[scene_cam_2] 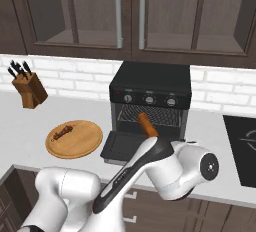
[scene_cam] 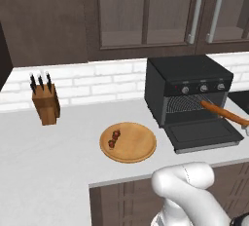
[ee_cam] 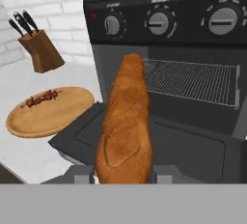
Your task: Pick up the kebab skewer and baguette bread, and place them inside the toaster oven. Close the toaster oven door and start by setting the timer.
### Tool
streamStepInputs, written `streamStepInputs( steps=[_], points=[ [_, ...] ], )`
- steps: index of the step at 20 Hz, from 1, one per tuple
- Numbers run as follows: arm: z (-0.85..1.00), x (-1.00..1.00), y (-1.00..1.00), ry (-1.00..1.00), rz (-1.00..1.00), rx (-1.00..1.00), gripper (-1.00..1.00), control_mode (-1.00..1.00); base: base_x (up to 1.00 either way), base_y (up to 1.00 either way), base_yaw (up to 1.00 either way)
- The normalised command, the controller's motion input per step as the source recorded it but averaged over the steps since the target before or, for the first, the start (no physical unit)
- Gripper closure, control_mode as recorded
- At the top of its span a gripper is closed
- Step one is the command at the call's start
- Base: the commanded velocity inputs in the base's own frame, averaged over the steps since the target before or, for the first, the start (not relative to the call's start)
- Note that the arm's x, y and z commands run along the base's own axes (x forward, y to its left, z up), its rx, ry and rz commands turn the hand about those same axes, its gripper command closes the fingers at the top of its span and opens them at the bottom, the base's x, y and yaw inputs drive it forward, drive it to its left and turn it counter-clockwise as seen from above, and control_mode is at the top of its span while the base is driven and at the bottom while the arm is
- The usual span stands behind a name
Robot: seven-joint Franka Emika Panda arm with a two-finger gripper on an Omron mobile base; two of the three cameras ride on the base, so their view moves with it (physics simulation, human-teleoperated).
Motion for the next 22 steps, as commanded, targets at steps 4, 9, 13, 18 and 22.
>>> streamStepInputs(
  steps=[4,9,13,18,22],
  points=[
    [-0.47,0.76,-0.07,-0.07,-0.19,0.06,1.00,-1.00,0.00,0.00,0.00],
    [-0.40,0.67,-0.04,-0.07,-0.10,0.07,1.00,-1.00,0.00,0.00,0.00],
    [-0.55,0.55,-0.02,-0.07,-0.03,0.07,1.00,-1.00,0.00,0.00,0.00],
    [-0.30,0.66,-0.28,-0.05,-0.03,0.13,1.00,-1.00,0.00,0.00,0.00],
    [0.00,0.71,-0.41,0.00,0.00,0.12,1.00,-1.00,0.00,0.00,0.00]
  ],
)
